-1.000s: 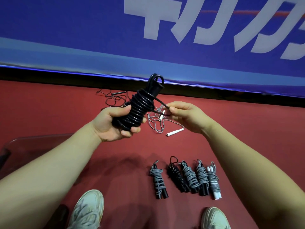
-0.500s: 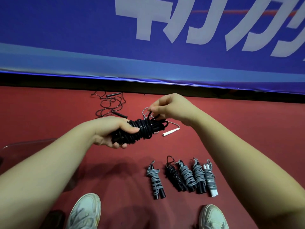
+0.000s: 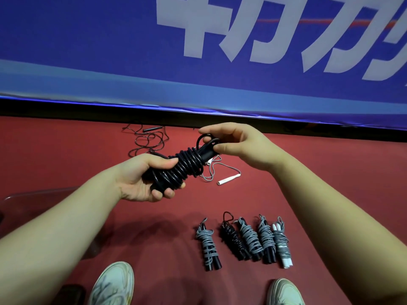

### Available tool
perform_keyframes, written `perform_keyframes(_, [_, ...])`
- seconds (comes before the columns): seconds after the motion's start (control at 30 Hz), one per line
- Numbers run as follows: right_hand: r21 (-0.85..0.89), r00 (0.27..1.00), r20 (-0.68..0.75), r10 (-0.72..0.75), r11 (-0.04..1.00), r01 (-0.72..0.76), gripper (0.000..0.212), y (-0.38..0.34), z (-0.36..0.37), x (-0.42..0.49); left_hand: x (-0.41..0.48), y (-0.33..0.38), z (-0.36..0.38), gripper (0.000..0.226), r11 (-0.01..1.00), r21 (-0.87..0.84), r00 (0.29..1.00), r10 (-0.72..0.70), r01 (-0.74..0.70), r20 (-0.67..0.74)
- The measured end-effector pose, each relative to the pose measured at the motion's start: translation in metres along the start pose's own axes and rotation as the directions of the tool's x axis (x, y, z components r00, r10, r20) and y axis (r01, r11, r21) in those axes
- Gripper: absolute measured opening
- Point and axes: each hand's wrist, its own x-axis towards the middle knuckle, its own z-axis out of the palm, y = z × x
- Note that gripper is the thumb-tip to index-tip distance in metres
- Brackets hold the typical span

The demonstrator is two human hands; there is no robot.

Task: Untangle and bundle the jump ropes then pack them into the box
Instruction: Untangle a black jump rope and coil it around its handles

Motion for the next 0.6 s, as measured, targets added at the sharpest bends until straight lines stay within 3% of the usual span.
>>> perform_keyframes(0.1, [0.042, 1.0, -0.003, -0.015, 0.999, 0.015, 0.043, 0.004, -0.004, -0.002, -0.002, 0.0, 0.002, 0.062, 1.0, 0.016, 1.0, 0.015, -0.015, 0.013])
perform_keyframes(0.27, [-0.05, 0.989, -0.14, -0.052, 0.998, 0.045, 0.032, 0.004, -0.002, -0.001, -0.002, 0.003, 0.008, 0.064, 0.999, 0.033, 0.999, 0.032, -0.033, 0.019])
perform_keyframes(0.4, [-0.337, 0.943, -0.274, -0.189, 0.937, 0.09, 0.029, 0.003, 0.005, 0.005, 0.002, 0.005, 0.011, 0.073, 0.999, 0.024, 0.999, 0.047, -0.047, -0.011])
perform_keyframes(0.5, [-0.515, 0.942, -0.225, -0.249, 0.851, 0.102, 0.026, 0.003, 0.004, 0.011, 0.002, 0.005, 0.009, 0.08, 0.998, 0.035, 0.998, 0.046, -0.045, -0.03])
perform_keyframes(0.6, [-0.691, 0.962, -0.035, -0.272, 0.702, 0.173, 0.026, 0.002, -0.004, 0.011, 0.002, 0.002, 0.008, 0.083, 0.997, 0.075, 0.999, 0.023, -0.019, -0.049])
